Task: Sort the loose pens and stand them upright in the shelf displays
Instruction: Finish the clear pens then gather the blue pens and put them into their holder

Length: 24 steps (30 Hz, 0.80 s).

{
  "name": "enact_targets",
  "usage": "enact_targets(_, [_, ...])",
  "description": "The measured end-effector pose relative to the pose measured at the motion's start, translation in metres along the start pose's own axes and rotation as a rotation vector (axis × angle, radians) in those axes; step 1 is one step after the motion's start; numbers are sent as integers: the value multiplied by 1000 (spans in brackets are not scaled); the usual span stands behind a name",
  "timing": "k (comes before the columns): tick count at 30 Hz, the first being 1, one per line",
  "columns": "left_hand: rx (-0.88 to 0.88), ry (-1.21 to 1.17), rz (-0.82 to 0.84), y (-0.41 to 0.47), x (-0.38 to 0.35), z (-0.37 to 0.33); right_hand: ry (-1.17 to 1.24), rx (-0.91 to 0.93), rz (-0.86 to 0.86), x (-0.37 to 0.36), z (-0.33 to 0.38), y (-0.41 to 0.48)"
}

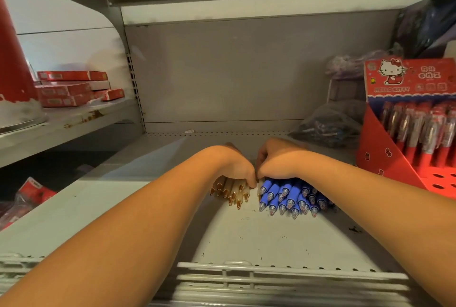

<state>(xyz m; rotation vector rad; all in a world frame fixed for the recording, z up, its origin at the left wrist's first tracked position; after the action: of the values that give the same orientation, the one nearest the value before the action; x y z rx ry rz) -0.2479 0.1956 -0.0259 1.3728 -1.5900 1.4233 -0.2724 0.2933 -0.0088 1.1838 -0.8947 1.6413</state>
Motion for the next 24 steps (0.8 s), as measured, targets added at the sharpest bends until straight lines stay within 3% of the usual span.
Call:
enact_targets(8, [19, 118, -52, -2, 5, -1, 269, 18, -174, 19, 2, 2])
enact_targets(21, [6, 114, -56, -4, 6, 4, 671, 40, -438, 53, -23, -11])
enact_targets(24, [-35, 8, -76, -6, 9, 7, 783, 23, -447, 54, -29, -13])
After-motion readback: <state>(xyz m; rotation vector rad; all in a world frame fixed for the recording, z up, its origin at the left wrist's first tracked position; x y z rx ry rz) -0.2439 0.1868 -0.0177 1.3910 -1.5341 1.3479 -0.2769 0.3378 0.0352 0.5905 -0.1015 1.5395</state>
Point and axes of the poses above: each hand's wrist, its own y-axis towards the middle knuckle, its own x-axis out of the back of the hand, z = x × y, the point moved 9 cm from there along y, towards the middle knuckle, and after that the axes turned 2 degrees about x, right-handed, at the moved point
